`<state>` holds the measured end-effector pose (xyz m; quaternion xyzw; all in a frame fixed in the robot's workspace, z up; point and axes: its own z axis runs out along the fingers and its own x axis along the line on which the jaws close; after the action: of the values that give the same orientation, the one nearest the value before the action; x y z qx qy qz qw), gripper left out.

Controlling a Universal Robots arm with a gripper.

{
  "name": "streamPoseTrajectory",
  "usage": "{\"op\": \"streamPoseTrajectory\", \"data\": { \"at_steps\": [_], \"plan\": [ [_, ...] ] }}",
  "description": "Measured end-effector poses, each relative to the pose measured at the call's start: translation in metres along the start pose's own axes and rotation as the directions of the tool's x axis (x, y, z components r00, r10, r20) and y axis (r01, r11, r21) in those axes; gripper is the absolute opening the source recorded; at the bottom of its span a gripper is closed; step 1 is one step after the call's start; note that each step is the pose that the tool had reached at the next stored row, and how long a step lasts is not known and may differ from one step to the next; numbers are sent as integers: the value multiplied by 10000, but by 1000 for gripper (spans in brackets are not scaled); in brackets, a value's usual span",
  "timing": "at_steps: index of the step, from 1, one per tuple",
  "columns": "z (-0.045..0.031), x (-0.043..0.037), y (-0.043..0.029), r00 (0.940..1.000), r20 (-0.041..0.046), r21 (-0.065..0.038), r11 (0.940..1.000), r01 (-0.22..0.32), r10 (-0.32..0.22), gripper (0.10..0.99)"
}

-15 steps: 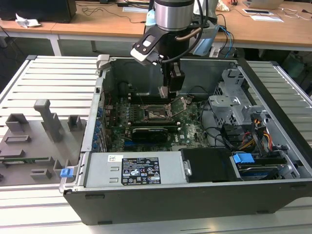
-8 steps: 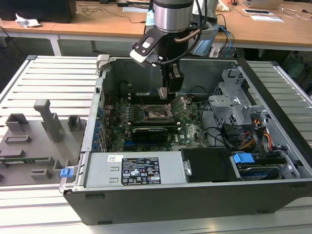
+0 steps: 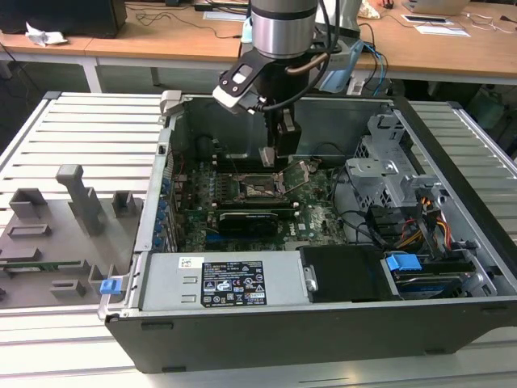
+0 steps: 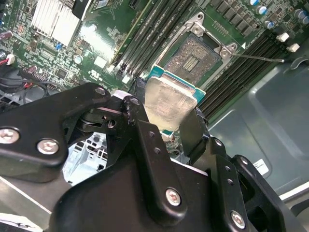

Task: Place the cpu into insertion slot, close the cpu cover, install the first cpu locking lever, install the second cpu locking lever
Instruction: 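Place the cpu into insertion slot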

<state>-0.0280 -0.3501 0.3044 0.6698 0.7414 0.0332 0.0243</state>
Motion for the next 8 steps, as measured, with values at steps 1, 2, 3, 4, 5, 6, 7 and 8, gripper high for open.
{"op": "streamPoseTrajectory", "data": {
  "at_steps": [1,2,3,4,5,6,7,8],
  "plan": [
    [4,0,0,10000,0,0,10000,0,0,525],
    [8,0,-1,10000,1,0,10000,-1,1,525],
    [12,0,-1,10000,1,1,10000,-2,2,525],
    [17,0,-2,10000,0,0,10000,-2,2,525],
    [20,0,-2,10000,0,0,10000,-3,3,525],
    [25,0,-2,10000,0,0,10000,-3,3,525],
    [29,0,-3,10000,0,0,10000,-3,3,525],
    [33,0,-3,10000,1,0,10000,-3,3,525]
  ]
}}
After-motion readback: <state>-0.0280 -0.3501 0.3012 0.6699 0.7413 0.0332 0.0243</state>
